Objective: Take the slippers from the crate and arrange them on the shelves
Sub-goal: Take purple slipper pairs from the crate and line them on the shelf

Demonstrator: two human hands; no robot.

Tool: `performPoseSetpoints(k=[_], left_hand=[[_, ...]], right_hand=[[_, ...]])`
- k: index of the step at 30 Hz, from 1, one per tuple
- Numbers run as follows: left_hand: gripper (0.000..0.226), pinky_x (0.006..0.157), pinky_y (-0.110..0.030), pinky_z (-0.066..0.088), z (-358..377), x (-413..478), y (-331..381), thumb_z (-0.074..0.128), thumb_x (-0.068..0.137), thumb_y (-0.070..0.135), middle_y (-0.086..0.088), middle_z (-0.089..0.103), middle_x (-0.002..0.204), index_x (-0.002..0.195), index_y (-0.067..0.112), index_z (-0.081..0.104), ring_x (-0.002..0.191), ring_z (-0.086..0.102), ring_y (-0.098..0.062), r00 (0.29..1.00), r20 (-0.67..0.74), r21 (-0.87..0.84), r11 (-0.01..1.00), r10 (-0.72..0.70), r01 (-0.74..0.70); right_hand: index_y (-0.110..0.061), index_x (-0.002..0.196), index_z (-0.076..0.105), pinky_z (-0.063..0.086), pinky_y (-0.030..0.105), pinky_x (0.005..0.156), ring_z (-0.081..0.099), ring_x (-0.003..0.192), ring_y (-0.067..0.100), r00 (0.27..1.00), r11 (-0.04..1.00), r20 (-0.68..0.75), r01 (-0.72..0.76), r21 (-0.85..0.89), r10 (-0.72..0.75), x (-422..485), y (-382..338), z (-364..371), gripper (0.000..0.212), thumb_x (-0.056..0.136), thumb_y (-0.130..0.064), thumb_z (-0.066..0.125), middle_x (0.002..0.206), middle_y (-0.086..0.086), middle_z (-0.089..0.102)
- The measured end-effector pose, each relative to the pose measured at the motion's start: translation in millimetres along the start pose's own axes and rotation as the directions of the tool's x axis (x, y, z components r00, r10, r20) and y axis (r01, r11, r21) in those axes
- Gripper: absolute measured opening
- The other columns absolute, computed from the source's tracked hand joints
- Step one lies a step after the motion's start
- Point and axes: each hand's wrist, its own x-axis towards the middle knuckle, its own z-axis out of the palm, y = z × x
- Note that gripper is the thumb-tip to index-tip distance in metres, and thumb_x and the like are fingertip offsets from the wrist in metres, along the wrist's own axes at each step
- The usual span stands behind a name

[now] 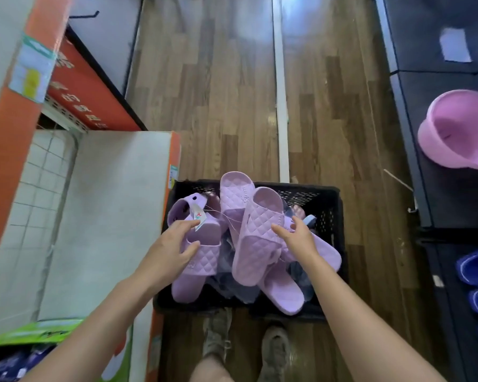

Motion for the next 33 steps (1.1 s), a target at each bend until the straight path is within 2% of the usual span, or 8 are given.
performPoseSetpoints(k=[2,6,8,10,14,18,24,33], left_hand=[[0.042,0.092,-0.016,0.029,6,8,-12,0.058,0.089,0.011,0.005,0.052,0.128,0.130,0.016,0.051,0.118,0.047,-0.011,1.000,0.006,-0.004,1.000,-0.007,0.007],[0.041,0.090,-0.014,0.028,10,13,-27,0.057,0.090,0.013,0.012,0.049,0.121,0.130,0.018,0.050,0.112,0.045,-0.004,1.000,0.021,-0.026,1.000,-0.013,0.013],[0.040,0.086,-0.010,0.027,10,13,-32,0.057,0.090,0.013,0.012,0.049,0.122,0.129,0.018,0.051,0.109,0.044,-0.001,0.999,0.022,-0.033,0.999,-0.027,0.028],[0.039,0.082,-0.006,0.025,9,12,-35,0.056,0.090,0.013,0.012,0.049,0.121,0.129,0.019,0.051,0.107,0.043,0.000,0.999,0.020,-0.039,0.998,-0.038,0.039],[0.040,0.081,-0.005,0.025,9,10,-39,0.056,0.090,0.011,0.011,0.048,0.122,0.129,0.017,0.050,0.107,0.043,-0.002,0.997,0.024,-0.064,0.995,-0.070,0.072],[0.042,0.091,-0.017,0.031,12,23,-49,0.054,0.091,0.012,0.000,0.049,0.134,0.132,0.014,0.047,0.118,0.047,-0.014,0.991,0.018,-0.083,0.987,-0.135,0.136],[0.041,0.094,-0.029,0.035,20,76,-83,0.053,0.092,0.015,-0.010,0.051,0.134,0.132,0.008,0.048,0.121,0.049,-0.025,0.929,-0.003,-0.224,0.906,-0.369,0.359],[0.049,0.098,-0.039,0.037,36,126,-117,0.041,0.096,0.039,-0.016,0.052,0.130,0.128,0.004,0.049,0.118,0.048,-0.031,0.812,-0.033,-0.384,0.757,-0.583,0.528]], right_hand=[[-0.013,0.110,0.047,0.042,0.029,0.084,0.053,0.105,0.020,1.000,0.999,0.014,-0.020,0.039,0.020,13,5,12,0.044,0.077,-0.028,0.073,0.108,-0.001,0.054],[-0.014,0.099,0.060,0.051,0.033,0.082,0.063,0.094,0.021,0.998,0.996,0.055,-0.047,0.081,0.042,24,16,31,0.038,0.069,-0.027,0.079,0.100,0.004,0.067],[-0.013,0.095,0.057,0.052,0.035,0.081,0.062,0.089,0.018,0.997,0.996,0.046,-0.066,0.068,0.063,22,18,36,0.053,0.058,-0.037,0.085,0.098,0.002,0.065],[-0.010,0.103,0.052,0.052,0.035,0.080,0.060,0.090,0.018,0.999,0.997,0.004,-0.045,0.068,0.045,18,20,38,0.066,0.055,-0.039,0.087,0.100,0.002,0.063],[-0.012,0.109,0.051,0.051,0.034,0.075,0.061,0.091,0.021,0.995,0.998,-0.102,-0.012,0.062,0.019,1,25,25,0.053,0.069,-0.029,0.081,0.101,0.002,0.063],[-0.011,0.106,0.056,0.053,0.049,0.082,0.066,0.088,0.023,0.986,0.991,-0.169,0.014,0.132,0.009,-8,39,15,0.053,0.066,-0.035,0.081,0.098,0.006,0.068],[-0.017,0.101,0.055,0.054,0.048,0.080,0.067,0.086,0.021,0.985,0.991,-0.168,0.065,0.114,-0.045,-2,47,20,0.068,0.051,-0.055,0.080,0.094,0.001,0.069],[-0.013,0.105,0.057,0.052,0.030,0.069,0.064,0.086,0.016,0.970,0.980,-0.236,0.106,0.166,-0.065,13,56,6,0.043,0.070,-0.025,0.080,0.094,0.001,0.067]])
